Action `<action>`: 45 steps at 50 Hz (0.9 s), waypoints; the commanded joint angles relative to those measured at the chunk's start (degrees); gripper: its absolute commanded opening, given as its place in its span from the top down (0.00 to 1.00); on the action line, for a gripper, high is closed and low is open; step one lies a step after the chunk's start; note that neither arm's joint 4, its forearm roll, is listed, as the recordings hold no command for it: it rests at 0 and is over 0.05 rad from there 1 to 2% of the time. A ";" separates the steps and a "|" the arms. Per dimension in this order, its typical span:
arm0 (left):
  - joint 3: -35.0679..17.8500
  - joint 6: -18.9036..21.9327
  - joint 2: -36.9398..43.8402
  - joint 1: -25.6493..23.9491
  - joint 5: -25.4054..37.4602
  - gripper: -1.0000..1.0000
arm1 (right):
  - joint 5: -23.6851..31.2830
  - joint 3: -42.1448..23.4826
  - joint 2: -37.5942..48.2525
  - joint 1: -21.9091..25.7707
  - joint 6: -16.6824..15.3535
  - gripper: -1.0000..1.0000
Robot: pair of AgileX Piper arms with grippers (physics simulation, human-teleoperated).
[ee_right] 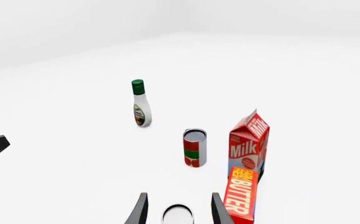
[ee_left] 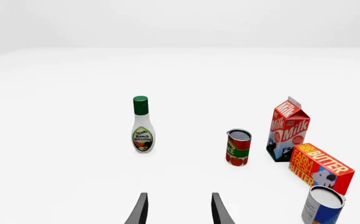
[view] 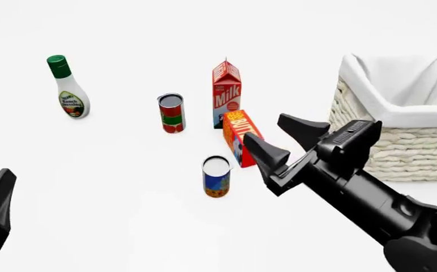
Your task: Pick the alphabet soup and place it in the basket.
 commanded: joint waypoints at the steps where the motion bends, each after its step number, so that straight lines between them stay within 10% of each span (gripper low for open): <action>1: 0.00 0.00 0.00 0.00 0.00 0.00 | -3.30 -1.92 7.05 -0.25 0.99 0.00; 45: 0.00 0.00 0.00 0.00 0.00 0.00 | -7.61 -9.48 23.76 0.50 2.98 0.00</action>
